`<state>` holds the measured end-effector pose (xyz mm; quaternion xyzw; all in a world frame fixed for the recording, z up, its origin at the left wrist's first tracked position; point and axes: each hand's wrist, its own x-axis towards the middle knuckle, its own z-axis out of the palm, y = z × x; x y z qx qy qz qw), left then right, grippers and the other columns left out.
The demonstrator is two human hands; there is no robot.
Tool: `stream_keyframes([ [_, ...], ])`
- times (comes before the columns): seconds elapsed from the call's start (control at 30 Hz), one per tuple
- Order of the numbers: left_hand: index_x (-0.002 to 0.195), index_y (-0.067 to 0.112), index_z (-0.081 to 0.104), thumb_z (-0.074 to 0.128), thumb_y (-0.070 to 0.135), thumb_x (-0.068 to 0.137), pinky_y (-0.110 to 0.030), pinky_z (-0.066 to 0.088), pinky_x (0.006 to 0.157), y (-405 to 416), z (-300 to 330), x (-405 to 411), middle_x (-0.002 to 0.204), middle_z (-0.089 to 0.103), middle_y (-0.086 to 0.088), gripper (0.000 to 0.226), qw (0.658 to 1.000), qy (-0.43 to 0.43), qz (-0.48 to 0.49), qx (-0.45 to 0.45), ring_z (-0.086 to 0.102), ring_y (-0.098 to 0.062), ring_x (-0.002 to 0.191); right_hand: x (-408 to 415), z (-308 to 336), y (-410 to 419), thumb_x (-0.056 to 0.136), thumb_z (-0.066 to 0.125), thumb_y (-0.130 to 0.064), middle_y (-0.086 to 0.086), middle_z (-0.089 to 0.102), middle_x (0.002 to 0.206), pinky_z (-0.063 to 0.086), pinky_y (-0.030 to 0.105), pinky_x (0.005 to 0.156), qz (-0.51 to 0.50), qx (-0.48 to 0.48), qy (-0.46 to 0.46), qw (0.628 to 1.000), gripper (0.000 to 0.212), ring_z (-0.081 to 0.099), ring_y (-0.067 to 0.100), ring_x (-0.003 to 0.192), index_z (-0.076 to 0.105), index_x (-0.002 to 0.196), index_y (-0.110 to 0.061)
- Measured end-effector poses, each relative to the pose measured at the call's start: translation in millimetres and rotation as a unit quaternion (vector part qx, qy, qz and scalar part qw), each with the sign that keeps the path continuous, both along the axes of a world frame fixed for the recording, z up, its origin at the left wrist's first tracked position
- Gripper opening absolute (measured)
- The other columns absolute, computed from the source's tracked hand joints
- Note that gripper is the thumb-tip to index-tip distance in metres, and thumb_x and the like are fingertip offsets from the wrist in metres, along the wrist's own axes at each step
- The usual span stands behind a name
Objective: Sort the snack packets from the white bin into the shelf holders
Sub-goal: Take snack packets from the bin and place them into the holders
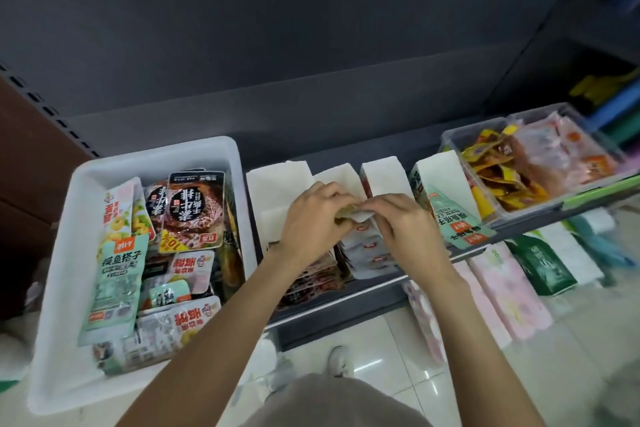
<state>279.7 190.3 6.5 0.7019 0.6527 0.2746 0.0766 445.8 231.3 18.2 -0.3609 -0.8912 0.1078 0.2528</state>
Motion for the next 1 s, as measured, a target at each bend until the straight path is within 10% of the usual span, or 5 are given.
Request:
stream_keyframes([
  [0.33,0.085,0.030,0.071,0.070,0.033,0.081,-0.029,0.039,0.085,-3.3,-5.5,-1.3,0.084,0.072,0.014,0.005,1.000,0.023,0.009,-0.013,0.065,-0.011,0.074,-10.8,-20.0,1.2,0.070,0.078,-0.004,-0.001,0.069,0.077,0.047,0.027,0.050,-0.106,-0.002,-0.007,0.994,0.014,0.063,0.022,0.069,0.075,0.079,-0.014],
  [0.6,0.108,0.029,0.068,0.063,0.030,0.087,-0.028,0.028,0.100,-15.9,5.7,-9.5,0.120,0.062,0.011,0.022,0.997,0.033,-0.007,-0.076,0.045,-0.012,0.116,-27.4,-32.4,-4.4,0.067,0.076,0.002,0.005,0.069,0.077,0.048,0.036,0.064,-0.135,0.067,-0.141,0.978,0.018,0.054,0.031,0.082,0.076,0.078,-0.013],
  [0.8,0.118,0.023,0.062,0.056,0.021,0.089,-0.015,0.039,0.092,-89.9,10.7,-53.6,0.114,0.061,0.011,0.030,0.970,-0.150,0.160,0.105,0.053,-0.005,0.106,-68.8,17.9,-48.4,0.091,0.059,-0.009,-0.006,0.065,0.107,0.044,0.019,0.085,0.054,-0.182,0.102,0.976,0.024,0.057,0.008,0.096,0.069,0.108,-0.020],
  [1.0,0.117,0.013,0.060,0.070,0.013,0.081,-0.047,0.048,0.088,-173.0,-27.9,-138.8,0.115,0.061,-0.008,0.037,0.931,-0.057,0.361,0.025,0.054,-0.028,0.107,-162.3,11.0,-89.3,0.095,0.055,-0.017,-0.007,0.068,0.109,0.050,0.021,0.081,0.212,-0.271,0.005,0.939,0.023,0.061,0.005,0.092,0.068,0.113,-0.022],
])
